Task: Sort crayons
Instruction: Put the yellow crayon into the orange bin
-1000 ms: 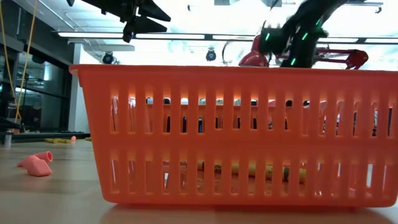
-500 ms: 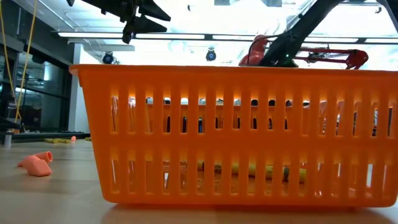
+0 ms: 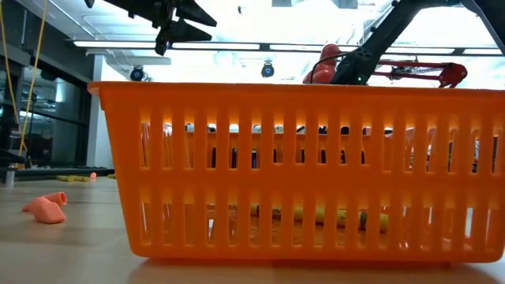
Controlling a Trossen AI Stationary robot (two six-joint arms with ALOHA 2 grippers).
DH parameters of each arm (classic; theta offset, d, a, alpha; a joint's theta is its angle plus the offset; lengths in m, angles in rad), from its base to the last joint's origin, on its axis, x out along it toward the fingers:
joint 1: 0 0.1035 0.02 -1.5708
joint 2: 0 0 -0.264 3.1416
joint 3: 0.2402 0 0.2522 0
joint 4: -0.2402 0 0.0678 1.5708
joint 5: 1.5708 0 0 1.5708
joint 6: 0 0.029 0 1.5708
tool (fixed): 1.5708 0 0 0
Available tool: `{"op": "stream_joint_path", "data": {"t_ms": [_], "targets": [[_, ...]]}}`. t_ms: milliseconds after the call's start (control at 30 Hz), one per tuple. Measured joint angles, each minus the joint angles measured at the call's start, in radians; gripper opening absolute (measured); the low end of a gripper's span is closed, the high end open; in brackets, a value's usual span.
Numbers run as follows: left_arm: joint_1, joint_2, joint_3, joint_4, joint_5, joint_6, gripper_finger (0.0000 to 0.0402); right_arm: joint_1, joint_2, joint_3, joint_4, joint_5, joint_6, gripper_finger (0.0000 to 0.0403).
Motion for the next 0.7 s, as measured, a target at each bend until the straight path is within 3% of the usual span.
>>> {"op": "stream_joint_path", "data": {"t_ms": [133,333,467,600,700], "targets": [[0.0,0.0,0.0,0.0,0.0,0.0,0.0149,0.0,0.003,-0.001,-0.004,-0.023,-0.03,0.0125],[0.0,0.0,0.0,0.0,0.0,0.0,0.0149,-0.001,0.004,-0.001,-0.034,-0.084,-0.027,0.0014],[0.0,0.0,0.0,0.0,0.0,0.001,0.0149,0.02,0.005,-0.001,-0.053,-0.089,-0.021,0.0023],[0.0,0.0,0.0,0.0,0.0,0.001,0.0149,0.059,-0.011,-0.002,-0.089,-0.098,-0.004,0.0006],[0.0,0.0,0.0,-0.001,0.0,0.001,0.0149,0.099,-0.041,-0.012,-0.136,-0.204,0.024,0.0005]]}}
